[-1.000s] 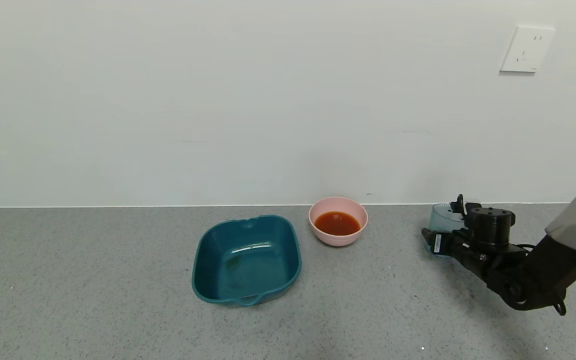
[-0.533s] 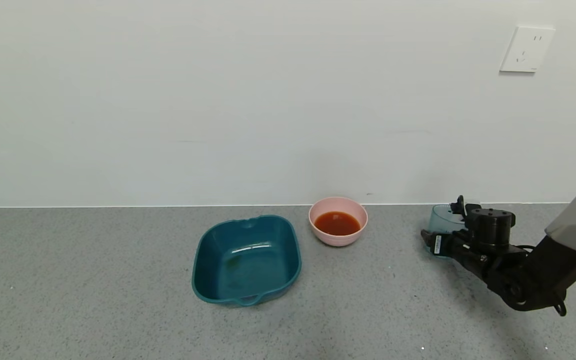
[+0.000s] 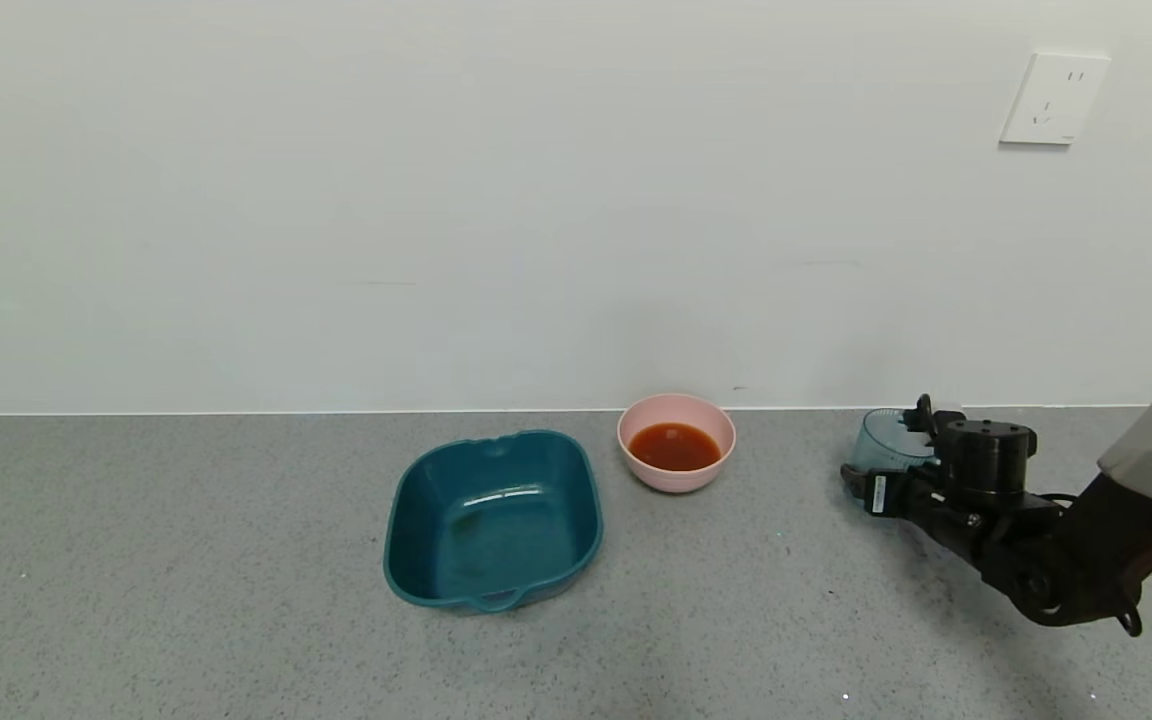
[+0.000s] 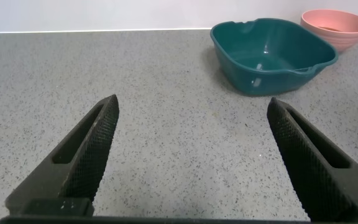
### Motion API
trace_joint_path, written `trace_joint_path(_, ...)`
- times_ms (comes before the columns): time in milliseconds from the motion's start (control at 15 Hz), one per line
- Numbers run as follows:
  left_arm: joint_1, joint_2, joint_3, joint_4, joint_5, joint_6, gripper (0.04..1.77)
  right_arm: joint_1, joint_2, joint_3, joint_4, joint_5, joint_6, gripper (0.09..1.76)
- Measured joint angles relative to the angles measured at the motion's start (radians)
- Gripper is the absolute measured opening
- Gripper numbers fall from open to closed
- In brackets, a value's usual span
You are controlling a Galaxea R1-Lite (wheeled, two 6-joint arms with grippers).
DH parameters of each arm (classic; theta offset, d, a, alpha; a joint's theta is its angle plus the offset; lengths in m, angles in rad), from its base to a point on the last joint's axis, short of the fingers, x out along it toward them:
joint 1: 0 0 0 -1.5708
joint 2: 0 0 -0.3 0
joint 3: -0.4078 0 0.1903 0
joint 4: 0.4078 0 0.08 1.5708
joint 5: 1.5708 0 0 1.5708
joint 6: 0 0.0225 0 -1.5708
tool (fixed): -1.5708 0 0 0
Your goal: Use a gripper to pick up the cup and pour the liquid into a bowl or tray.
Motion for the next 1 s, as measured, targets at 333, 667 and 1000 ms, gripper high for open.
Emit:
trace_joint_path(333,0.0,0.0,0.0,0.0,0.0,0.0,1.72,-0.011,-0.143,0.059,0.12,0.085,-0.064,1.67)
trace_joint_path(667,0.0,0.0,0.0,0.0,0.0,0.0,1.72,-0.033,-0.473,0.065,0.531,0.153,-0.091,1.68)
trace_joint_path(1000,0.0,0.0,0.0,0.0,0.0,0.0,1.72,-0.035,-0.879,0.06,0.904,0.171,-0.131,1.7)
